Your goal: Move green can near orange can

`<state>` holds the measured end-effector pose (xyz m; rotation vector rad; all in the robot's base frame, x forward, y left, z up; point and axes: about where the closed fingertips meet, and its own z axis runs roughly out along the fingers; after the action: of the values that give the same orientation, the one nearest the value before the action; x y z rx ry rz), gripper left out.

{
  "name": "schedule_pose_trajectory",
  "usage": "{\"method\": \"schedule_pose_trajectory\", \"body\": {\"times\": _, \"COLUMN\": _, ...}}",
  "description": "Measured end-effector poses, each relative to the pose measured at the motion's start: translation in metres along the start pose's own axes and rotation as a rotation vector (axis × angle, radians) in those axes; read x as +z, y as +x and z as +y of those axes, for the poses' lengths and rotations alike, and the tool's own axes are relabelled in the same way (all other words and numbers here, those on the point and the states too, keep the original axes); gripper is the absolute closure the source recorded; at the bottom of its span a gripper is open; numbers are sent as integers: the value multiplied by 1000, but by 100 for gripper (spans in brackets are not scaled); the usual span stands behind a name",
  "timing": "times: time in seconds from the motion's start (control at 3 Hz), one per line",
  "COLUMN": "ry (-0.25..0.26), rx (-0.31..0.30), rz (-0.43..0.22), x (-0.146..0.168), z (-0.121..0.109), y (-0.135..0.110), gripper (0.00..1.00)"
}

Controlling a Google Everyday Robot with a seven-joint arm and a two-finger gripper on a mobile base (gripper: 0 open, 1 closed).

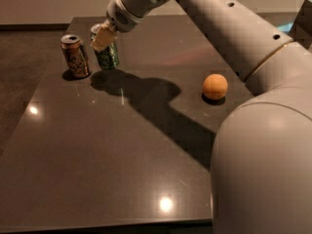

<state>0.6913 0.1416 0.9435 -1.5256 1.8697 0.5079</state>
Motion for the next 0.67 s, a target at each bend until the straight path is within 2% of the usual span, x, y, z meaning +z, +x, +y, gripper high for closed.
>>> {"method": "schedule_pose_trajectory", "body": {"times": 0.33, "ry": -46, "rx": -37, "rz": 11, "x": 23, "z": 19, "y": -9, "gripper": 97}}
{"method": "schedule_pose_trajectory", "body": {"times": 0.67, "ry": -65, "rx": -50, "rz": 19, "x": 34, "z": 26, "y": -12, "gripper": 74}}
